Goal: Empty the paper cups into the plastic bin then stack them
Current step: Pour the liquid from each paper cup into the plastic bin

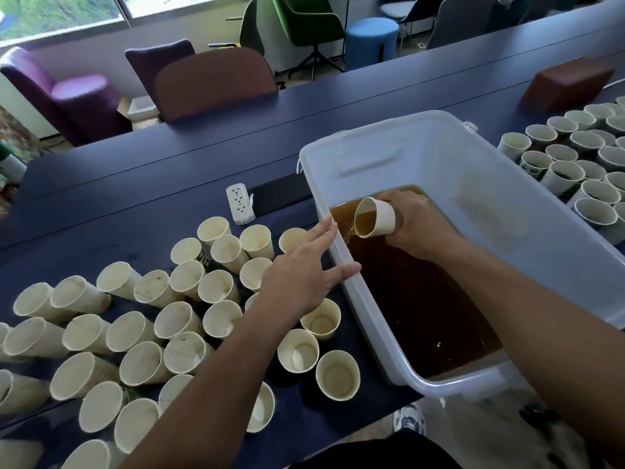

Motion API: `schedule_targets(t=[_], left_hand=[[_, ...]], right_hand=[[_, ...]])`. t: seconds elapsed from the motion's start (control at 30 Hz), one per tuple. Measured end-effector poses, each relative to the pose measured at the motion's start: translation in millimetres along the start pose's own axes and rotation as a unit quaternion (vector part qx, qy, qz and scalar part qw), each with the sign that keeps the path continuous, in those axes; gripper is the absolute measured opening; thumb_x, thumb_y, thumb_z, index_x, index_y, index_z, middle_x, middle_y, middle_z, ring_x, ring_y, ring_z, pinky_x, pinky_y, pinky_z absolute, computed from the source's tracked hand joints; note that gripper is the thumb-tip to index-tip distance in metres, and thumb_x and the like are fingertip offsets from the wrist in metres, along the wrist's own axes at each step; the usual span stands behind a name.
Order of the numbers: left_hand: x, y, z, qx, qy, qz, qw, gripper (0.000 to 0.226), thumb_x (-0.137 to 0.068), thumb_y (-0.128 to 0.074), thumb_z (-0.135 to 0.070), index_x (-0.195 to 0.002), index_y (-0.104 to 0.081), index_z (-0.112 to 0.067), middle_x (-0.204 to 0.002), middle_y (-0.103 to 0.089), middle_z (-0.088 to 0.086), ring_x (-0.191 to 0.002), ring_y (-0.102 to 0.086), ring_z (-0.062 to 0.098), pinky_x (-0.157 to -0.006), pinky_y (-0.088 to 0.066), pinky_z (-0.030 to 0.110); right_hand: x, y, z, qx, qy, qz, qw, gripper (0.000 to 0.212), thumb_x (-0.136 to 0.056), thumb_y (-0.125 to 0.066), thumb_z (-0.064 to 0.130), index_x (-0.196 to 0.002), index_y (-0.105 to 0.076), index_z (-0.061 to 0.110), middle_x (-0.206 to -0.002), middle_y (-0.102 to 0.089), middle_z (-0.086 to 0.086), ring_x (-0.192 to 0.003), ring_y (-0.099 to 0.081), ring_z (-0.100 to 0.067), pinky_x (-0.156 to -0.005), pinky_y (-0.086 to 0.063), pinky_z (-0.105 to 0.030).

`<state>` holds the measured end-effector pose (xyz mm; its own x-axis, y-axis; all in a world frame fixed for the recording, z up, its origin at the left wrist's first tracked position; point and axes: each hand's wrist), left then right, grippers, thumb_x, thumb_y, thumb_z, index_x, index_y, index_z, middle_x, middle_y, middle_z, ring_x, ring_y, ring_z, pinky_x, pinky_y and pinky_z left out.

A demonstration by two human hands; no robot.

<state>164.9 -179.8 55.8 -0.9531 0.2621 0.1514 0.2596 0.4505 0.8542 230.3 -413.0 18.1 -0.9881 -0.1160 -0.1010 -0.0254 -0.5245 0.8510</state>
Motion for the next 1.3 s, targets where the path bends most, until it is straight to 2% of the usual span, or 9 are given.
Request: schedule_targets(t=[0.13,0.23,0.47,0.57,0.73,0.9,1.03,1.23,1.3], left_hand=[[0,0,1,0.001,0.002,-0.001,1.0,0.083,-0.088,-0.056,-0.07,-0.158,-0.022,-0.043,-0.162,-0.012,-0.033,-0.141,-0.044,0.016,-0.103,-0.05,0.044],[1,0,1,0.005,0.003,-0.003,1.0,0.083,-0.087,-0.056,-0.07,-0.158,-0.022,-0.044,-0.162,-0.013,-0.033,-0.141,-0.045,0.016,-0.103,-0.05,0.046],[1,0,1,0.008,0.003,0.0,1.0,0.083,-0.087,-0.056,-0.07,-0.158,-0.022,-0.044,-0.162,-0.012,-0.033,-0.141,-0.045,0.016,-0.102,-0.051,0.046],[1,0,1,0.005,0.003,0.0,1.0,0.083,-0.087,-0.055,-0.07,-0.158,-0.021,-0.043,-0.162,-0.013,-0.032,-0.143,-0.042,0.016,-0.102,-0.051,0.045],[0,0,1,0.012,0.003,0.002,1.0,0.082,-0.088,-0.057,-0.068,-0.158,-0.023,-0.043,-0.161,-0.012,-0.035,-0.145,-0.04,0.015,-0.103,-0.048,0.044],[0,0,2,0.012,0.006,0.003,1.0,0.082,-0.088,-0.056,-0.07,-0.158,-0.023,-0.044,-0.16,-0.011,-0.037,-0.144,-0.041,0.017,-0.103,-0.048,0.044],[2,1,0,0.015,0.011,0.003,1.0,0.08,-0.088,-0.057,-0.069,-0.157,-0.024,-0.045,-0.16,-0.011,-0.038,-0.144,-0.041,0.017,-0.104,-0.045,0.043],[4,2,-1,0.019,0.005,0.002,1.0,0.08,-0.089,-0.056,-0.069,-0.158,-0.023,-0.044,-0.161,-0.012,-0.036,-0.144,-0.041,0.017,-0.103,-0.046,0.043],[4,2,-2,0.02,0.005,0.001,1.0,0.08,-0.089,-0.056,-0.069,-0.158,-0.023,-0.044,-0.161,-0.012,-0.036,-0.144,-0.041,0.017,-0.103,-0.045,0.043]], right_hand=[[-1,-1,-2,0.046,0.019,-0.012,0.999,0.066,-0.067,-0.081,0.022,-0.128,-0.056,0.026,-0.12,-0.063,-0.004,-0.115,-0.054,-0.032,-0.094,-0.046,-0.049],[-1,1,-1,0.061,0.022,-0.028,0.997,0.061,-0.072,-0.077,0.023,-0.129,-0.056,0.028,-0.121,-0.062,-0.004,-0.117,-0.053,-0.032,-0.096,-0.037,-0.046],[1,4,8,0.082,0.068,-0.067,0.992,0.056,-0.074,-0.077,0.026,-0.126,-0.058,0.021,-0.12,-0.061,-0.005,-0.12,-0.049,-0.033,-0.097,-0.028,-0.045],[1,4,10,0.103,0.094,-0.087,0.986,0.055,-0.073,-0.078,0.018,-0.124,-0.059,0.023,-0.122,-0.06,-0.004,-0.124,-0.045,-0.032,-0.097,-0.028,-0.047],[4,2,13,0.149,0.1,-0.032,0.983,0.061,-0.074,-0.076,0.011,-0.129,-0.057,0.03,-0.13,-0.055,-0.002,-0.13,-0.038,-0.031,-0.1,-0.025,-0.051],[2,5,15,0.164,0.094,-0.065,0.98,0.065,-0.073,-0.075,0.008,-0.131,-0.057,0.03,-0.134,-0.05,-0.004,-0.132,-0.033,-0.033,-0.102,-0.024,-0.052],[6,1,19,0.184,0.087,-0.004,0.979,0.064,-0.076,-0.072,0.008,-0.13,-0.055,0.035,-0.134,-0.049,-0.002,-0.132,-0.034,-0.032,-0.103,-0.024,-0.05],[6,7,18,0.171,0.073,-0.038,0.982,0.061,-0.077,-0.076,0.015,-0.132,-0.056,0.032,-0.133,-0.05,-0.005,-0.131,-0.036,-0.034,-0.105,-0.023,-0.053],[9,5,20,0.181,0.072,-0.01,0.981,0.06,-0.078,-0.073,0.013,-0.132,-0.055,0.034,-0.132,-0.05,-0.003,-0.131,-0.035,-0.033,-0.104,-0.024,-0.053]])
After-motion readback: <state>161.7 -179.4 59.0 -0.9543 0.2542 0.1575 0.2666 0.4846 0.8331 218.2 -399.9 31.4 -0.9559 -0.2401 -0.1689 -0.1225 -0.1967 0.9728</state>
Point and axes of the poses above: each hand's wrist, its own x-axis away from the middle knuckle, its own y-axis out of the back of the hand, z = x × y
